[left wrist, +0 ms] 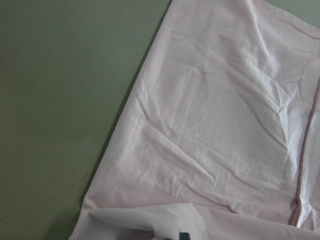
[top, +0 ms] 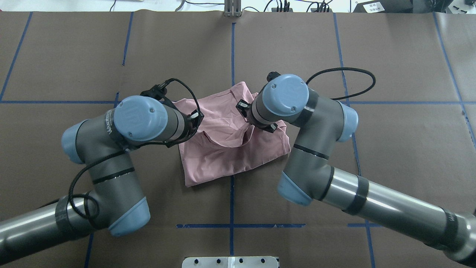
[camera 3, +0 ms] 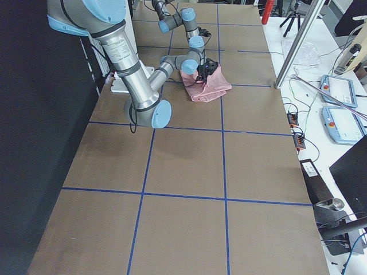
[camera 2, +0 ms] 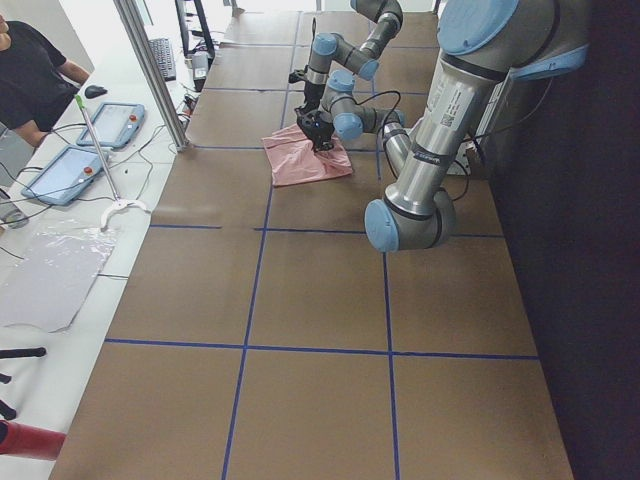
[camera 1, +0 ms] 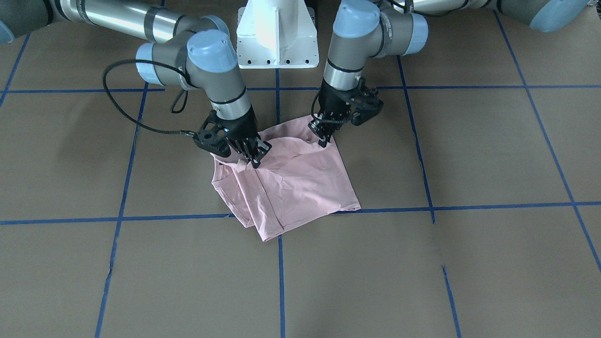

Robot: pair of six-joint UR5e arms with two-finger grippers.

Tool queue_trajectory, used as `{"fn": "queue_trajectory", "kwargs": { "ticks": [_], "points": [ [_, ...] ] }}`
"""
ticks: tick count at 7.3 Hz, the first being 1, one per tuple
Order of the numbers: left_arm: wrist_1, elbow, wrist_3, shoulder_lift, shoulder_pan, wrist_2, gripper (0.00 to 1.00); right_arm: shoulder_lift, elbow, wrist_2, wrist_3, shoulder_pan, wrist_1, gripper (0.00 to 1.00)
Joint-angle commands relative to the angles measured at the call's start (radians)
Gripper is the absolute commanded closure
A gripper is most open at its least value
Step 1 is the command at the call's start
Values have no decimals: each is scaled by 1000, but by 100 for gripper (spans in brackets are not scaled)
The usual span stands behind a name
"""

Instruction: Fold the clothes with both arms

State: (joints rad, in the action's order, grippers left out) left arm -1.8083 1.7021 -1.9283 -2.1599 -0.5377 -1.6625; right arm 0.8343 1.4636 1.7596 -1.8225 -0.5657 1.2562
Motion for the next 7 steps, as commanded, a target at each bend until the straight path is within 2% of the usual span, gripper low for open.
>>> {"fn": "queue_trajectory", "kwargs": {
  "ticks": [1,2,4,5,7],
  "points": [
    [-139,-195,124,-41,-131,-3,0,-186,-311,15,61,-101,-86,0],
    [-164,-219,194,-41,-160,-5,0,-188,-316,61,101,-162,-86,0],
    [-166,-226,199,-44,-162,-5,0,-211,-362,78,123,-184,-86,0],
    [-166,-225,203,-46,-162,-32,0,-210,-362,80,126,-186,-84,0],
    [-161,-220,282,-46,-246,-148,0,-207,-361,108,262,-241,-74,0]
  ]
}}
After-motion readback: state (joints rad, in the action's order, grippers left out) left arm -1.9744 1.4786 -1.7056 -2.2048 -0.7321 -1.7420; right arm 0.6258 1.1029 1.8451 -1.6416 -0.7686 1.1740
